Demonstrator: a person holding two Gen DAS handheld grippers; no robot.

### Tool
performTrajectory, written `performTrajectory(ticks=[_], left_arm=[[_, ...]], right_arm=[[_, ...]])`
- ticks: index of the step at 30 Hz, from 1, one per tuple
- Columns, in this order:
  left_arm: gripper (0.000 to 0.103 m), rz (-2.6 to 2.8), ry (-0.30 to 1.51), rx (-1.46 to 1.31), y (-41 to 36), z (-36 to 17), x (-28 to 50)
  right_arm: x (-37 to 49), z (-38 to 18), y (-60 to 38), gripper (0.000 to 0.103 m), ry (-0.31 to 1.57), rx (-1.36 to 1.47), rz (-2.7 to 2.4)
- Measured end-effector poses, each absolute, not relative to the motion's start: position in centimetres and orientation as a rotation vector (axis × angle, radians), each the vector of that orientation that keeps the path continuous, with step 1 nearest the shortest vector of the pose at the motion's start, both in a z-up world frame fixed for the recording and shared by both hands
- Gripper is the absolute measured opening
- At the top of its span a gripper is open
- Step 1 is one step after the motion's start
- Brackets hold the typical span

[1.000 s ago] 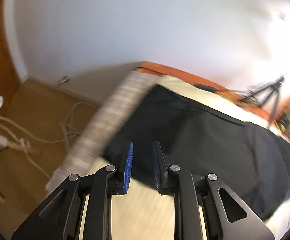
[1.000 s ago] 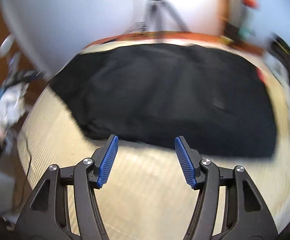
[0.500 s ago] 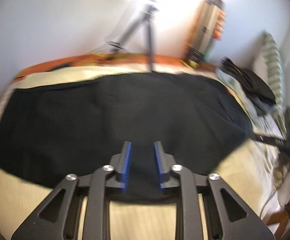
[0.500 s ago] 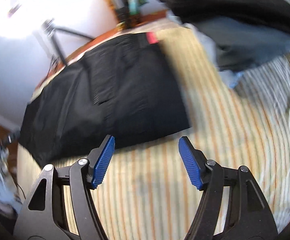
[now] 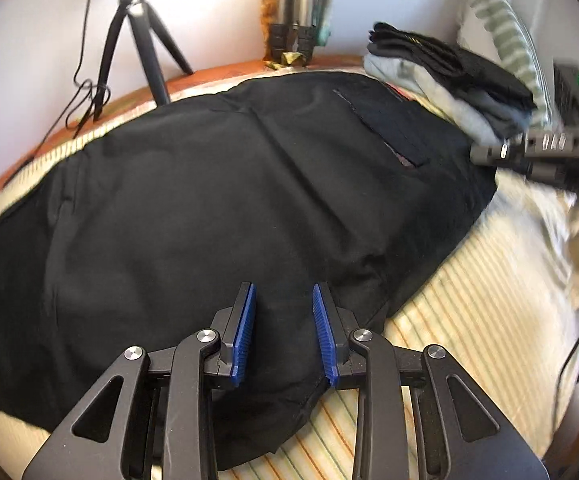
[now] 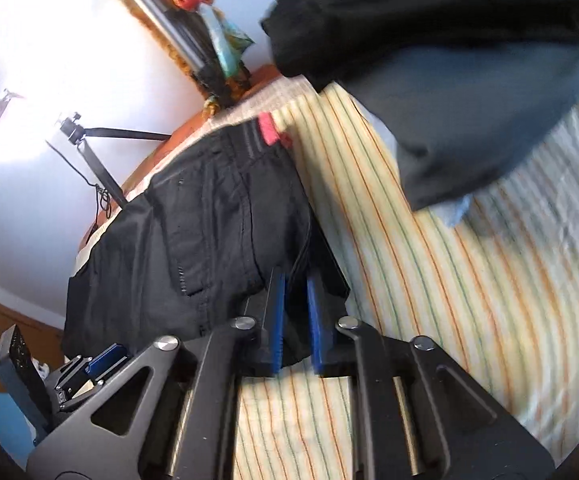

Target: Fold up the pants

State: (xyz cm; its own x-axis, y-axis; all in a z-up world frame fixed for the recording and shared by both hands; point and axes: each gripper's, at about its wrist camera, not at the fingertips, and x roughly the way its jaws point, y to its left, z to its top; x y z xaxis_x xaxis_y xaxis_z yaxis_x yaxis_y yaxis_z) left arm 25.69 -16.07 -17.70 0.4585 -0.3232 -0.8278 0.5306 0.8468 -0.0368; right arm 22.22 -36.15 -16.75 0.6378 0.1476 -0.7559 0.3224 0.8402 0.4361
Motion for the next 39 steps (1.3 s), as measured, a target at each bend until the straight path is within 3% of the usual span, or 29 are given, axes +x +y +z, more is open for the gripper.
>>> performTrajectory(ticks=[5, 13, 21, 29, 31, 32, 34, 39], left_arm=[[0.028, -0.552, 0.942, 0.206, -16.1, -16.6, 25.8], [0.028, -0.572, 0.949, 0.205, -20.0, -18.0, 26.9], [0.028, -0.550, 0.952, 0.147, -18.3, -17.1, 26.7], [0.057, -0.401, 0.889, -0.125, -6.0, -12.5, 25.7], [0.061, -0.349, 0.887, -0.198, -2.2, -12.0, 25.8], [0.061, -0.319, 0.886, -0.224, -0.5, -11.8, 25.8], [0.061, -0.241, 0.879, -0.273, 3.3, -11.6, 25.6], [0.062, -0.057, 0.881, -0.436, 12.6, -12.0, 25.3]], right_arm=[[21.5, -13.3, -35.8, 0.005, 0.793, 0.461, -0.112], [20.7, -14.1, -35.8, 0.005, 0.834, 0.369, -0.127], [20.8, -13.9, -34.7, 0.005, 0.850, 0.331, -0.093], [19.8, -12.8, -33.3, 0.006, 0.841, 0.317, -0.044], [19.6, -12.6, -32.8, 0.017, 0.841, 0.312, -0.032], [19.4, -12.4, -32.5, 0.033, 0.842, 0.311, -0.025], [19.2, -12.2, -31.9, 0.051, 0.837, 0.307, -0.017], [19.2, -11.7, -29.3, 0.052, 0.838, 0.246, 0.034]])
